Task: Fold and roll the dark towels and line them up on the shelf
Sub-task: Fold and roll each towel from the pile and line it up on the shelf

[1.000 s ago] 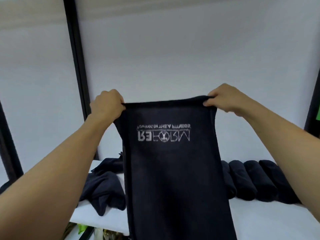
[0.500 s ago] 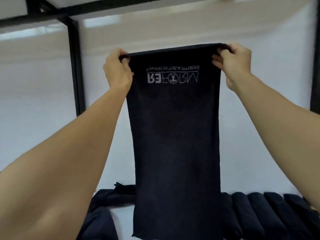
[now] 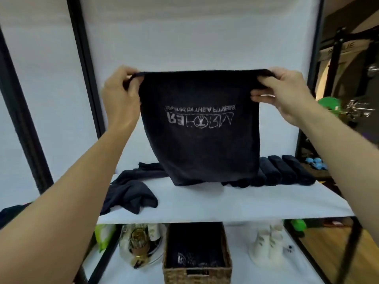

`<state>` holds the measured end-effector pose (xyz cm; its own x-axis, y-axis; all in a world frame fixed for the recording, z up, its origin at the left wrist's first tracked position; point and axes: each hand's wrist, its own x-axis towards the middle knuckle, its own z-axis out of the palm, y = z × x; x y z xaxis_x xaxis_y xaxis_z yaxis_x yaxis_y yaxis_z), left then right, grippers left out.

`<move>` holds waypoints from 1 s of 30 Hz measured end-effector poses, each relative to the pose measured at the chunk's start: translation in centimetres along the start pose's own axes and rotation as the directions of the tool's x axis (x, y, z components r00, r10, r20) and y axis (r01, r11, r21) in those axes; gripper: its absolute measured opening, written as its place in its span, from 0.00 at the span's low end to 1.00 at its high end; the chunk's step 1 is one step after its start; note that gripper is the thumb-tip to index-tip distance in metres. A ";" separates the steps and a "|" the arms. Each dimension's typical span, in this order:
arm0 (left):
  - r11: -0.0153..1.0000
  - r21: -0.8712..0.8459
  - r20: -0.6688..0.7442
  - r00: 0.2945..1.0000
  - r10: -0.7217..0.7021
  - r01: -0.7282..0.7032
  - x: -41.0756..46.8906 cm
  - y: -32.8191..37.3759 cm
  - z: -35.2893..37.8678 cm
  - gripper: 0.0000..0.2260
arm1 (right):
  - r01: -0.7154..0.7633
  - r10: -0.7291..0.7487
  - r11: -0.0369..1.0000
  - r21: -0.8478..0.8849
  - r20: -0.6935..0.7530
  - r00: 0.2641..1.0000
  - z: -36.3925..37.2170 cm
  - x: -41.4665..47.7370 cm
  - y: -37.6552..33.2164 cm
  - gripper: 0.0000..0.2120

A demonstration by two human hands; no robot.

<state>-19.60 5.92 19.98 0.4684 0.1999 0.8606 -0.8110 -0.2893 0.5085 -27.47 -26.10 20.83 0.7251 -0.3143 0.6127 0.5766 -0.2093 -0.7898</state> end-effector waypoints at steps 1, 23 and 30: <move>1.000 0.018 0.038 0.999 -0.019 0.018 -1.8 -1.0 -0.9 0.07 | -0.059 0.061 0.997 -0.051 0.030 0.998 -0.4 -1.7 1.3 0.06; 0.701 0.342 0.307 0.630 -0.713 0.626 -8.0 -31.0 16.9 0.05 | -0.487 0.530 0.638 -0.596 -0.120 0.840 1.6 5.5 34.9 0.01; 0.677 0.490 0.530 0.429 -0.731 0.549 -12.0 -37.0 21.8 0.26 | -0.313 0.397 0.491 -0.813 -0.111 0.911 2.2 4.8 41.4 0.20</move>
<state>12.36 -6.17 -8.60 0.9800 -0.1988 0.0114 -0.1202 -0.5448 0.8299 0.73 -34.22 -8.82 0.8480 -0.4720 0.2409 -0.2501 -0.7572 -0.6034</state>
